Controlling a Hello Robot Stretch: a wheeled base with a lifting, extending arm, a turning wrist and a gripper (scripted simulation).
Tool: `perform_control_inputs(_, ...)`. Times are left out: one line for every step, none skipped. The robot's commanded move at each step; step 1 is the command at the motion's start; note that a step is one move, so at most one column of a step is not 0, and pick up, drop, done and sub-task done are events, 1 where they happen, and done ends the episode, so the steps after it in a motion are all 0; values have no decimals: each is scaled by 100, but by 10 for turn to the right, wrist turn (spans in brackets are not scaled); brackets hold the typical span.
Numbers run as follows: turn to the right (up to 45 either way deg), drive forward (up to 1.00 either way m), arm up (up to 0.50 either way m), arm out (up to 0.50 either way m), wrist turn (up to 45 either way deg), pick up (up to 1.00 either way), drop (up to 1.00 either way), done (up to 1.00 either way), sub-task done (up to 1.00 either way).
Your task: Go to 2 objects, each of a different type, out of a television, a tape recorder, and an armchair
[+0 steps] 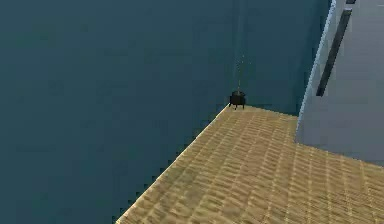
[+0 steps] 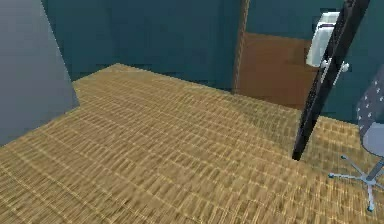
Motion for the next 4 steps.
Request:
perform_control_inputs(450,0,0,0,0,0,0,0,0)
perform_control_inputs(450,0,0,0,0,0,0,0,0)
perform_control_inputs(180,0,0,0,0,0,0,0,0)
perform_control_inputs(30,0,0,0,0,0,0,0,0)
